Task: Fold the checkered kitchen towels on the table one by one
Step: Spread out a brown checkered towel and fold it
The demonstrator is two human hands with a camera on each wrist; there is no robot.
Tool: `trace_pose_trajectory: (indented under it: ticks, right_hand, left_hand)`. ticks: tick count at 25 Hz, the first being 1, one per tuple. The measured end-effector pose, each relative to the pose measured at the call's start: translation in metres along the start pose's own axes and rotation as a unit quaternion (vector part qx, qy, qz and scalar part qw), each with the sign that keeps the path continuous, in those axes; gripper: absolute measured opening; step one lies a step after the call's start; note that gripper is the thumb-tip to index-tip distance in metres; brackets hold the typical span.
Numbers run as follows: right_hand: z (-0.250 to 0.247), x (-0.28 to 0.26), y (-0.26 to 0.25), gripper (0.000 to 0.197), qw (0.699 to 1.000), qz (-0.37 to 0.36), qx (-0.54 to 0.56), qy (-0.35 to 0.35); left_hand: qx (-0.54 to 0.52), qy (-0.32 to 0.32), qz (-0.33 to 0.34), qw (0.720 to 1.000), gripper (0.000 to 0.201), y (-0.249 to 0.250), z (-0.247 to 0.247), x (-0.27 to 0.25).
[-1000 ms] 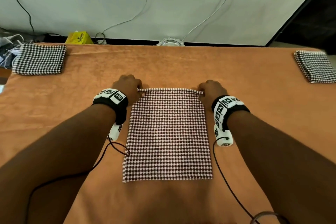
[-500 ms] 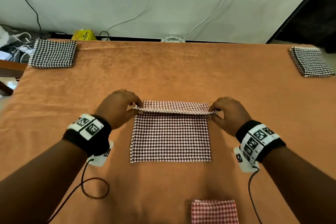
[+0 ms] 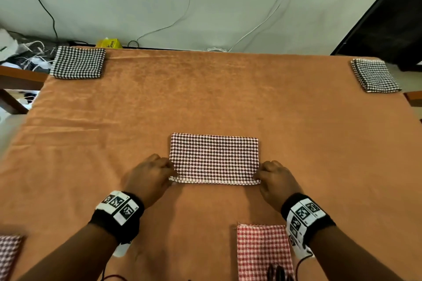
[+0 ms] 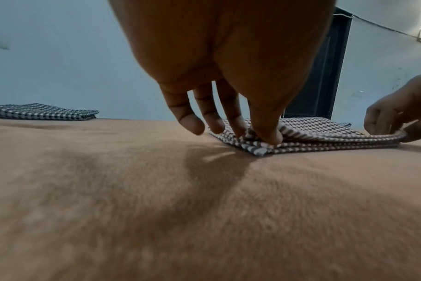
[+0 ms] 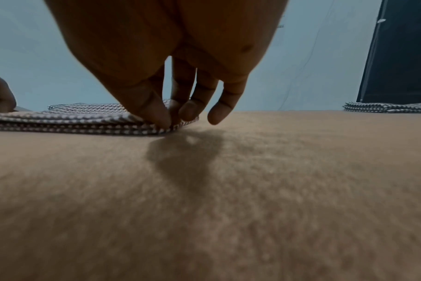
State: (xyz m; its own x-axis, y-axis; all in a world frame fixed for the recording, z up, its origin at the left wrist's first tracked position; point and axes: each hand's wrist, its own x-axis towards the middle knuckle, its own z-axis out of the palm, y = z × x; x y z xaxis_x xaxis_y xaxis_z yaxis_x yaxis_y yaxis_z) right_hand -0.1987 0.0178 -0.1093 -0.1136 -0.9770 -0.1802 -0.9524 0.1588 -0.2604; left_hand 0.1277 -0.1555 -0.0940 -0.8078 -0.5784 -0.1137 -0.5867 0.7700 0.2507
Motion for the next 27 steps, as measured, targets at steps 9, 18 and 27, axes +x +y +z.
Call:
trace_pose_trajectory:
  ticks: [9,18,27]
  right_hand:
    - [-0.022,0.026,-0.072,0.058,0.998,0.04,0.042,0.03]
    - [0.019,0.078,-0.074,0.075,0.991,0.005,-0.06,-0.119]
    - [0.009,0.063,-0.022,0.077,0.983,0.14,-0.038,-0.112]
  left_hand:
    - [-0.024,-0.004,0.024,0.999,0.085,0.046,-0.011,0.035]
    - [0.114,-0.165,0.015,0.98,0.112,0.022,0.028,0.079]
    - [0.064,-0.149,-0.074,0.984,0.099,-0.004,0.024,0.06]
